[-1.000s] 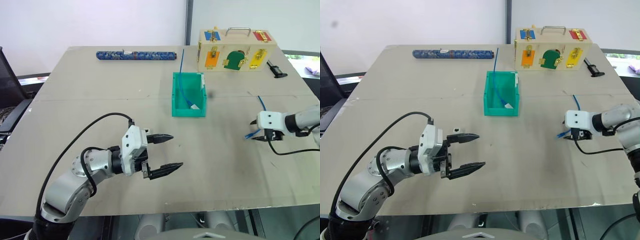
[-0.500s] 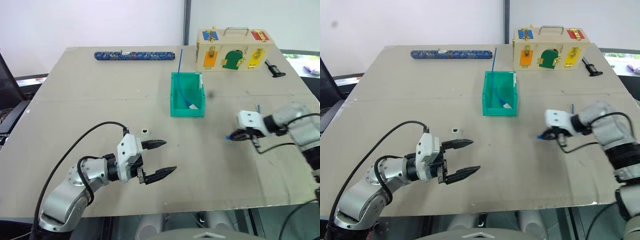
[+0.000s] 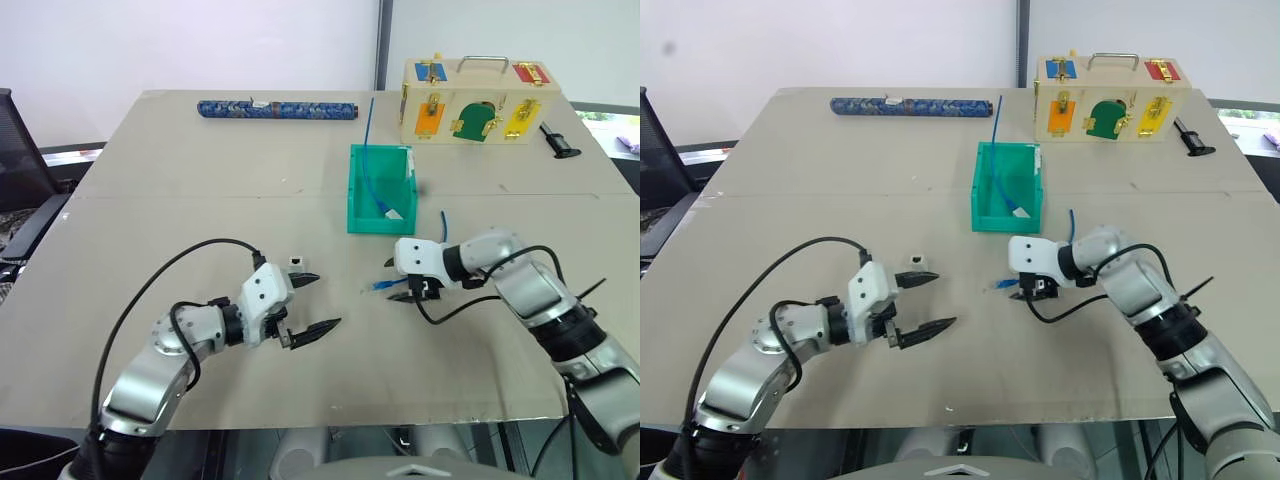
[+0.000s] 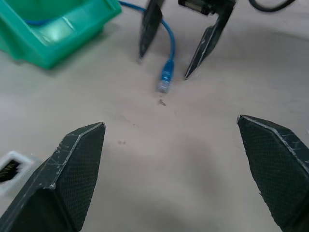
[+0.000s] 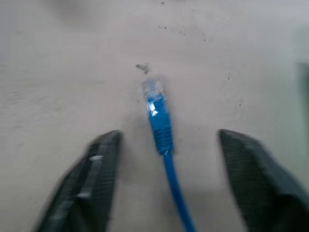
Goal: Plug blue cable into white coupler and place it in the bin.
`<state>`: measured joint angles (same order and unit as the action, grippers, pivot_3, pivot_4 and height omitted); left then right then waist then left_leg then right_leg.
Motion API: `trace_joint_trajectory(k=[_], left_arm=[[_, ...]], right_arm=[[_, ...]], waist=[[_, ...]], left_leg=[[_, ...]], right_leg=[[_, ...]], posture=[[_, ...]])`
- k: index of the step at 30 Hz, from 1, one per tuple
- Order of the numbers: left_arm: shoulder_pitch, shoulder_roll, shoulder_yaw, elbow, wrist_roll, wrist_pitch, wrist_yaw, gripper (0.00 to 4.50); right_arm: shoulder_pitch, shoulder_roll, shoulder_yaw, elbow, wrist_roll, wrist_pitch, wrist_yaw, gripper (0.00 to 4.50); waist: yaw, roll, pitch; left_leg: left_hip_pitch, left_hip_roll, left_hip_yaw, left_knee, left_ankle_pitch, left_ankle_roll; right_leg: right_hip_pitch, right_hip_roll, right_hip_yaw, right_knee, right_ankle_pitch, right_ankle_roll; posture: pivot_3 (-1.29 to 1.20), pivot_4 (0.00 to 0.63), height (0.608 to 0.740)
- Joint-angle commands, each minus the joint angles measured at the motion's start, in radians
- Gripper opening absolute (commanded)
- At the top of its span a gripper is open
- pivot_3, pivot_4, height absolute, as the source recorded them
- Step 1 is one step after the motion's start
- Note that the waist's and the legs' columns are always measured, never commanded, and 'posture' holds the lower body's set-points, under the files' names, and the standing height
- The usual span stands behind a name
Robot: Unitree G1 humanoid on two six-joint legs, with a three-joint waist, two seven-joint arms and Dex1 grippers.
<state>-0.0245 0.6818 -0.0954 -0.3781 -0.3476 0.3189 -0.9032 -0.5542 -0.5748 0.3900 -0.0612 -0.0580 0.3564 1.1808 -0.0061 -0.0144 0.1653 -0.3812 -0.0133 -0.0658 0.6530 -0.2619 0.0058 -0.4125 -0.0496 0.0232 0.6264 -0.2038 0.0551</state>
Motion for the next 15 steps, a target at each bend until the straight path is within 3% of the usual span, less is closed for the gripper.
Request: trace_joint_trajectory(k=[1,5,9,15], left_arm=[[-0.077,-0.025,-0.058,0.020,0.033,0.011,-0.004,4.50],[-0.176,-0.055,-0.123,0.085,0.091,0.020,0.003,4.50],[-0.273,-0.093,-0.189,0.173,0.153,0.032,0.005,4.50],[-0.359,-0.142,-0.251,0.305,0.221,-0.016,-0.018,4.50]], right_arm=[[0.071,-0.024,-0.188,-0.188,0.150,0.070,-0.037,4.45],[0.285,-0.078,-0.392,-0.418,0.296,0.148,-0.068,4.45],[0.589,-0.088,-0.590,-0.602,0.320,0.114,-0.145,4.45],[0.842,-0.052,-0.699,-0.736,0.319,0.101,-0.269,4.45]], waist=[[-0.001,0.000,0.000],[0.000,-0.001,0.000],[0.017,-0.001,0.000],[-0.005,-0.001,-0.001]], left_leg=[[0.000,0.000,0.000,0.000,0.000,0.000],[-0.001,0.000,-0.001,0.000,0.000,0.000],[-0.001,-0.001,-0.004,0.000,0.000,0.000],[0.002,0.000,0.003,0.001,0.000,0.000]], right_leg=[[0.000,0.000,0.000,0.000,0.000,0.000],[0.000,0.000,-0.001,0.000,0.000,0.000],[0.001,0.000,-0.003,0.000,0.000,0.000],[0.002,0.001,0.002,0.001,-0.001,0.003]], posture=[[0.00,0.150,0.740],[0.00,0.150,0.740],[0.00,0.150,0.740],[0.00,0.150,0.740]])
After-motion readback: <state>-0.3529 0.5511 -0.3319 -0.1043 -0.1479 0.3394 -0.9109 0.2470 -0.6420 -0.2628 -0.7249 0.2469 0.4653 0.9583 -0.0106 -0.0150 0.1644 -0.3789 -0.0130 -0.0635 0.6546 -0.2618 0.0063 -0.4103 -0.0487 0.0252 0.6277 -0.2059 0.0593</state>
